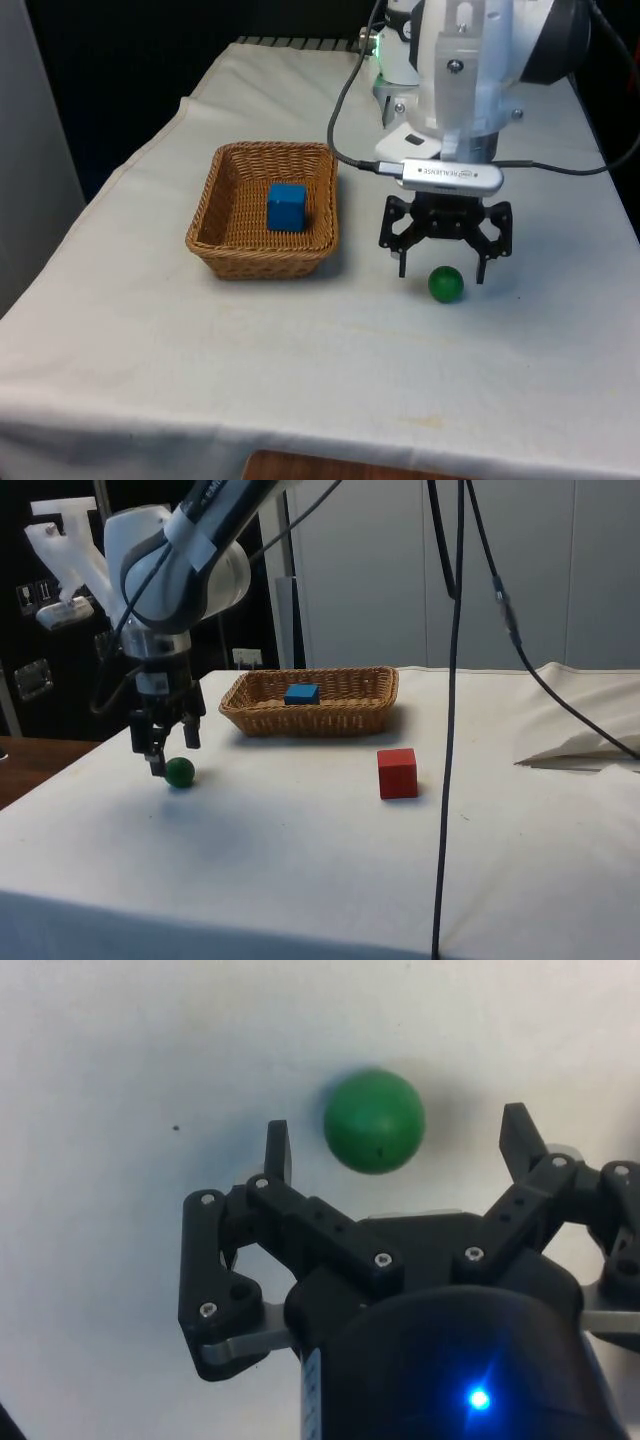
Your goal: Place all non-red objects into the basket.
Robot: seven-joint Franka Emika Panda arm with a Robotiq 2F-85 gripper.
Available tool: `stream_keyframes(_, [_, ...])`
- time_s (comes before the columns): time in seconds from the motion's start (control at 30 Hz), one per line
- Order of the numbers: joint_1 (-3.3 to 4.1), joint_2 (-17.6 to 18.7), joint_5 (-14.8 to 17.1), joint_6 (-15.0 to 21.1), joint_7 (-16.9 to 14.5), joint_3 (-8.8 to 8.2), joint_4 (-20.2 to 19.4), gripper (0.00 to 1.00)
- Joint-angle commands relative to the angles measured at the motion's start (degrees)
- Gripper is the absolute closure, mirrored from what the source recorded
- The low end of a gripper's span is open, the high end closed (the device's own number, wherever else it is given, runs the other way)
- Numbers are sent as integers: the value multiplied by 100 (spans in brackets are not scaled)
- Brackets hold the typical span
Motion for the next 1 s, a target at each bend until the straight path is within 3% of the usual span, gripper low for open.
stream_keyframes(0.0, [-29, 63, 11, -63, -23, 11, 80, 0])
stream_keyframes(0.67, [-11, 229, 0, 6, 46, 17, 189, 3])
stream_keyframes(0.73, [-6, 223, 0, 6, 46, 17, 189, 21])
stream_keyframes(0.77, [-6, 223, 0, 6, 46, 11, 183, 43])
stream_keyframes(0.93, [-6, 218, -6, 0, 40, 6, 183, 99])
stream_keyframes(0.97, [-11, 223, 0, 6, 34, 17, 183, 100])
